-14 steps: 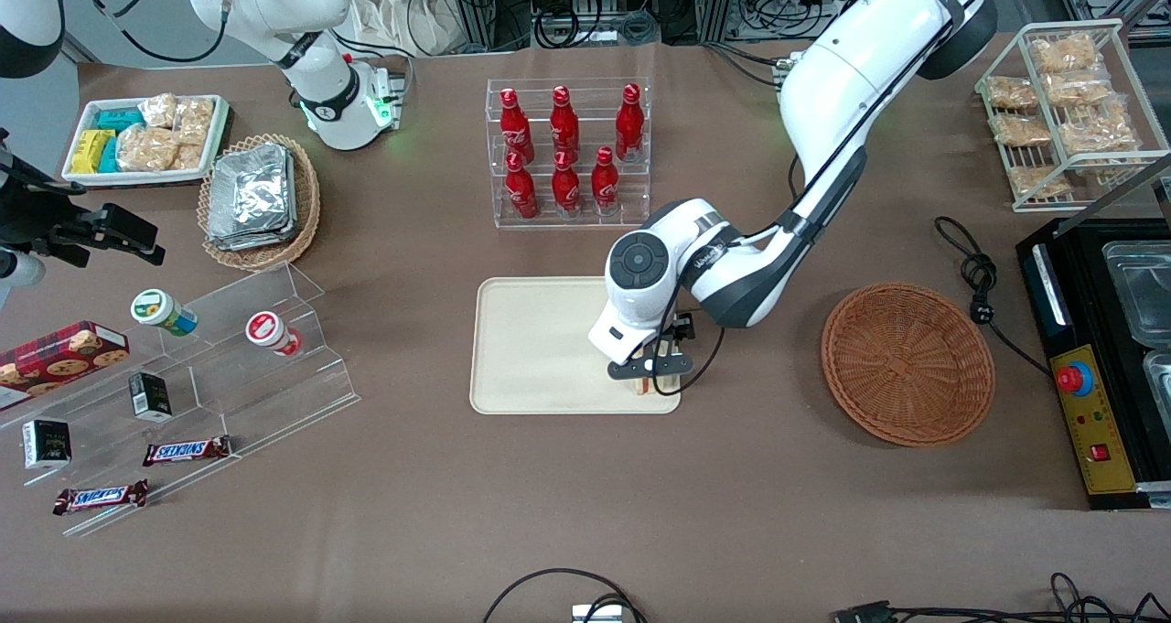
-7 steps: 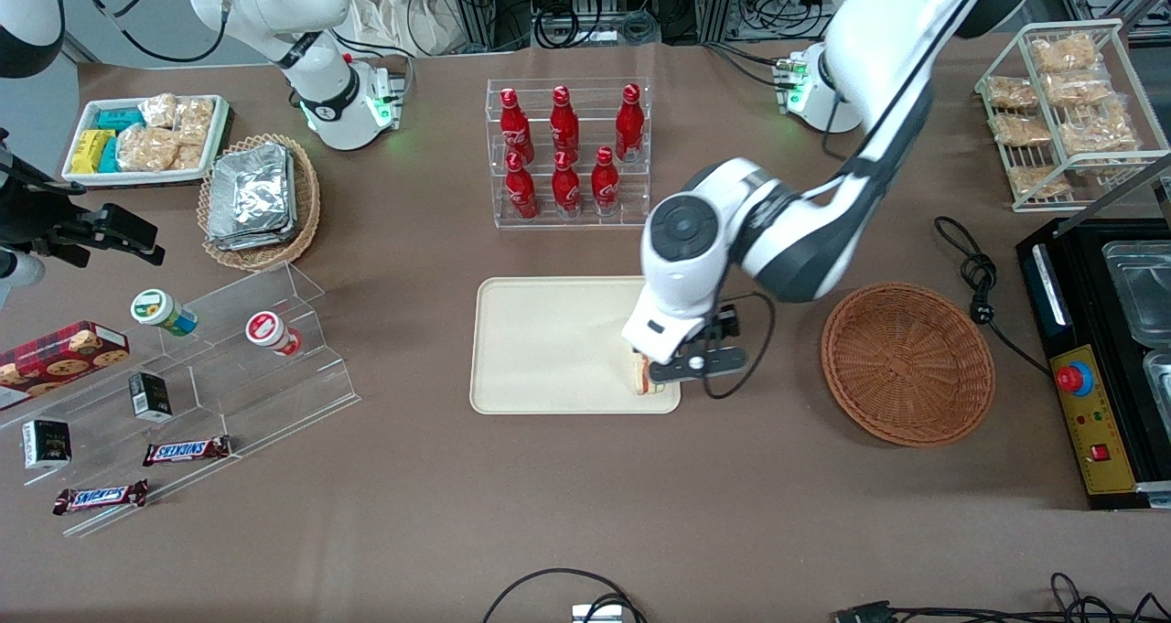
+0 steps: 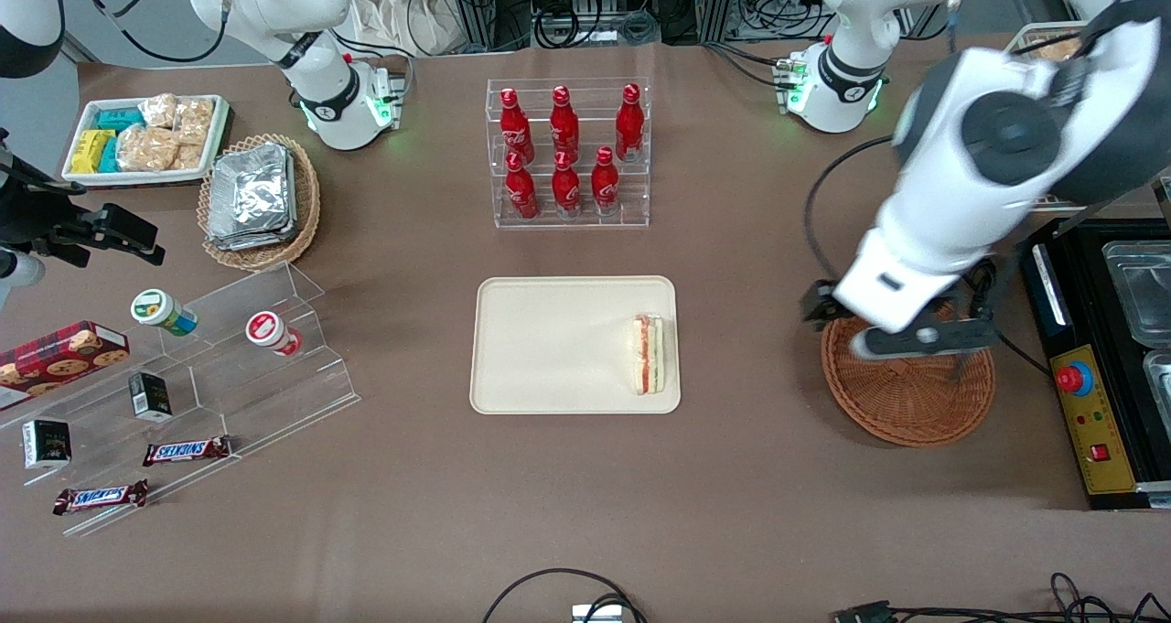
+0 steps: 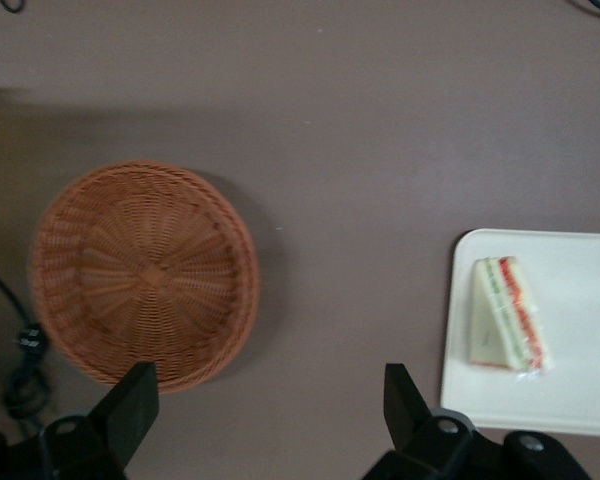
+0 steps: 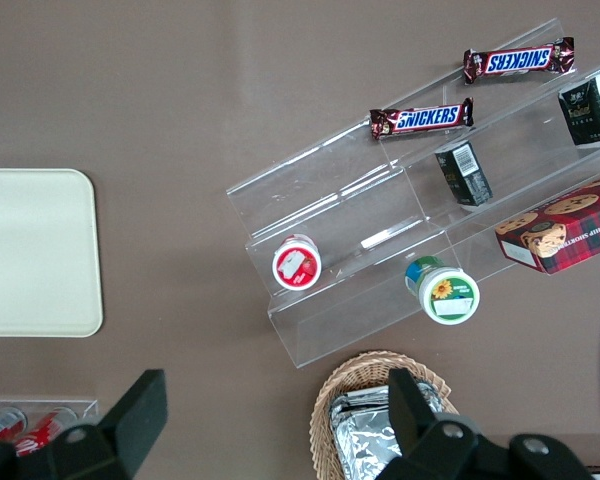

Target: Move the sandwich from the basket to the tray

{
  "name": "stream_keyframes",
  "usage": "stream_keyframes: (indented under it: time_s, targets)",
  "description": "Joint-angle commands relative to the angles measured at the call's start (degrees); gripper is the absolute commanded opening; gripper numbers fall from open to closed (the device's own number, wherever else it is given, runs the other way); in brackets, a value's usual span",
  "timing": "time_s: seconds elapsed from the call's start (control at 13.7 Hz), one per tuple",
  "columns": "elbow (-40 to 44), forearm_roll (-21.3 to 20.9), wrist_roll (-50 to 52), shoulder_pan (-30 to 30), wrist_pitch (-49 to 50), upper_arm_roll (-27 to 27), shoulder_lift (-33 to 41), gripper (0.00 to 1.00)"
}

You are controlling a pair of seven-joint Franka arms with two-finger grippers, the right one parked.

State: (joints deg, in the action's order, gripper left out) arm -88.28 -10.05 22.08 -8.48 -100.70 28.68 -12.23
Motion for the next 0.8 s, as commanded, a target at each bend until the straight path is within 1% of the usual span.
stream_keyframes:
  time_s: [0.0, 0.07, 0.15, 0.22, 0.29, 0.36, 0.73]
  targets:
    - [-6.1, 5.0, -8.6, -1.5, 1.6, -3.2, 7.6, 1.0]
    - [-6.3, 5.7, -10.5, 3.2, 3.4, -8.4, 8.5, 1.0]
    - [-6.4, 6.0, -11.4, 9.1, 4.2, -15.2, 9.5, 1.0]
    - [-7.0, 8.0, -13.0, 14.0, 4.5, -21.3, 10.7, 1.0]
    - [-7.4, 9.9, -15.2, 16.0, 4.9, -25.1, 11.6, 1.0]
    - [-7.6, 10.2, -15.7, 16.0, 5.3, -25.9, 11.9, 1.0]
    - [-7.3, 10.3, -15.7, 15.5, 6.8, -26.2, 12.0, 1.0]
